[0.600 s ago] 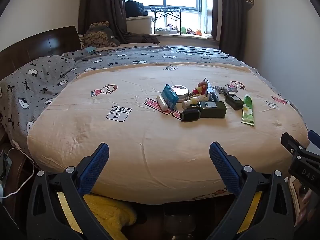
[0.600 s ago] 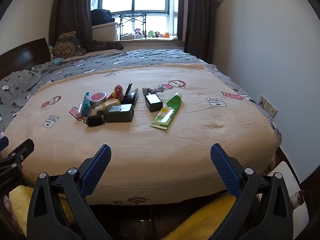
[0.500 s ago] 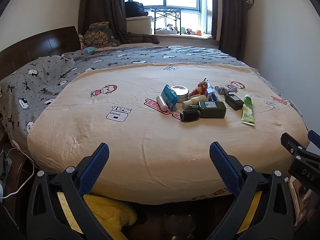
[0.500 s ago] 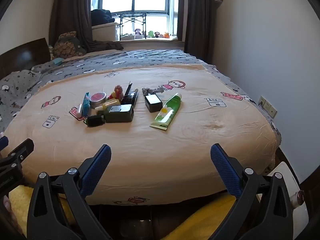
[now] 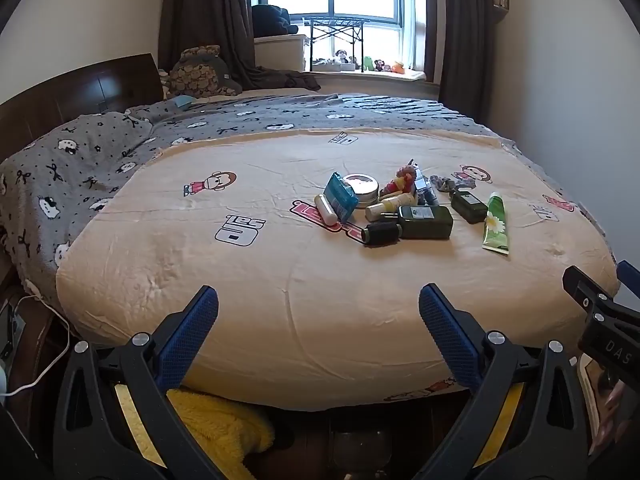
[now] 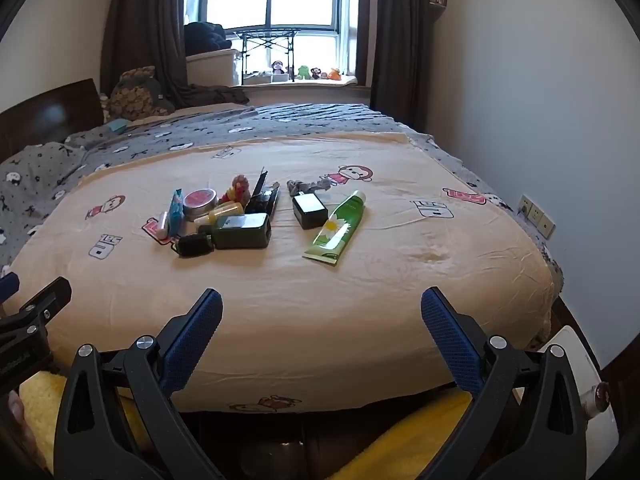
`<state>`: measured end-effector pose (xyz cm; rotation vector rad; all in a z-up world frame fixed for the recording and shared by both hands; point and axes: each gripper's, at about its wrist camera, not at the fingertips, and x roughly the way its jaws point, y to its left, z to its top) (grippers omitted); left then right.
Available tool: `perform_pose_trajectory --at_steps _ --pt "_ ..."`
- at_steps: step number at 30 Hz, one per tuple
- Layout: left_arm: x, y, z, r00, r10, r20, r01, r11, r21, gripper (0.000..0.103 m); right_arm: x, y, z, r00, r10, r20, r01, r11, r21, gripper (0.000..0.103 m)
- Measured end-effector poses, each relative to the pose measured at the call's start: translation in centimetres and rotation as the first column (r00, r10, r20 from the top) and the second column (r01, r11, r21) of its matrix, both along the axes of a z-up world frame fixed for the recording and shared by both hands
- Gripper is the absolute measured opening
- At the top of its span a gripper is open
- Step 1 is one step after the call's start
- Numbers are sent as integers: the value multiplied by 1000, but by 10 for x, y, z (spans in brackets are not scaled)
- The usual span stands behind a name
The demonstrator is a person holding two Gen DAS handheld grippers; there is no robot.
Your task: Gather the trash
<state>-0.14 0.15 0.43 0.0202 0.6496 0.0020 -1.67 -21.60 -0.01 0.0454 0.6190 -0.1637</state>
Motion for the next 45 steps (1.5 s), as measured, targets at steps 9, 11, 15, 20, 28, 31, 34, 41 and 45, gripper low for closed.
perform_pose_trajectory --at_steps 9,11,15,20,28,31,34,41,45 --pt "1 -2 2 1000 8 2 -8 1000 1 95 -1 1 2 1000 -3 4 3 1000 1 100" --pt "1 -2 3 1000 8 3 -8 1000 0 95 0 1 2 1000 -2 3 2 1000 -1 100" --pt "2 -2 3 1000 9 4 -9 1000 0 95 0 2 2 1000 1 3 -1 1000 -1 100" --pt "1 -2 3 1000 9 5 -9 1000 0 95 0 2 2 1000 0 4 0 1000 0 100" --pt "1 -1 4 1000 16 9 -16 1000 -4 95 -1 1 1 1000 3 8 -3 1000 4 100" --pt "1 -1 4 1000 17 10 -17 1000 -4 95 -1 2 1 1000 6 7 -6 1000 3 100" --pt "2 -1 5 1000 18 10 -18 1000 -4 95 -1 1 1 1000 7 9 -7 1000 4 100" --pt "2 -1 6 1000 17 13 -17 1000 -5 95 -1 2 1 1000 8 10 -8 1000 2 100" --pt "3 -2 7 1000 17 16 -17 1000 -6 95 -1 2 2 1000 11 13 -11 1000 1 100"
